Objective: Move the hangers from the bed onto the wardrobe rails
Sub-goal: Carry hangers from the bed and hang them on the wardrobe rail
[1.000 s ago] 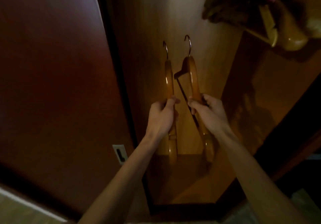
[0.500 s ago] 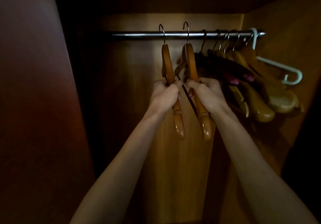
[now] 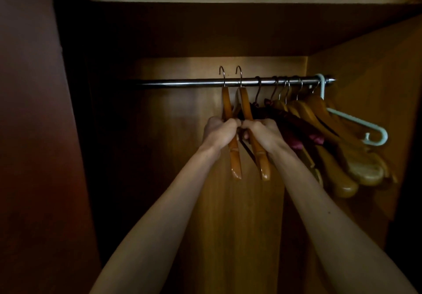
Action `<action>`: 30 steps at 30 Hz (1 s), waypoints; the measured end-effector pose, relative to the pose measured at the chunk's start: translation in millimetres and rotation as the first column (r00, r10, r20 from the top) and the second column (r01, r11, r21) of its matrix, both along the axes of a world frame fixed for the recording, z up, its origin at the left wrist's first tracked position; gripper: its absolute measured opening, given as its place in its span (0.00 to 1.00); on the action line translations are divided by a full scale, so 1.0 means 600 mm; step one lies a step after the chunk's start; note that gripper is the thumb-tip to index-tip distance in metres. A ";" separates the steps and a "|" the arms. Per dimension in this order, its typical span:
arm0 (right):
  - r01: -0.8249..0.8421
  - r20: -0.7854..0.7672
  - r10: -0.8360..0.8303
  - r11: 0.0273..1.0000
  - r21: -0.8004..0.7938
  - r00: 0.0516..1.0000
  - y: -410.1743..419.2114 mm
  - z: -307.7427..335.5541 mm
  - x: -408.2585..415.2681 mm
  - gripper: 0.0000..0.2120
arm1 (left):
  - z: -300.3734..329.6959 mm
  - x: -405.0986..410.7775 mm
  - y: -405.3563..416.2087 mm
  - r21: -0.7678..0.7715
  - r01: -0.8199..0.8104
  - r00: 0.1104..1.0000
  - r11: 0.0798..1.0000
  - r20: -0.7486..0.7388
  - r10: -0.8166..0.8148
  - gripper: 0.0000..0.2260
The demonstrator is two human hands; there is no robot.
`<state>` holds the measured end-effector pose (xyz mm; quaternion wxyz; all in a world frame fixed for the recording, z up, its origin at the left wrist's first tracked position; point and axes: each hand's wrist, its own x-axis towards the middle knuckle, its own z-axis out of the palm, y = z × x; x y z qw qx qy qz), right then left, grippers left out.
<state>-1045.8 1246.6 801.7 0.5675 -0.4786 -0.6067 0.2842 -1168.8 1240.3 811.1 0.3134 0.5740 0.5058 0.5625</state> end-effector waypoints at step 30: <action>-0.063 -0.221 0.047 0.996 -0.066 0.974 -0.019 -0.087 0.047 0.08 | -0.096 0.040 0.019 -0.054 0.020 0.985 0.998 0.172 -0.011 0.14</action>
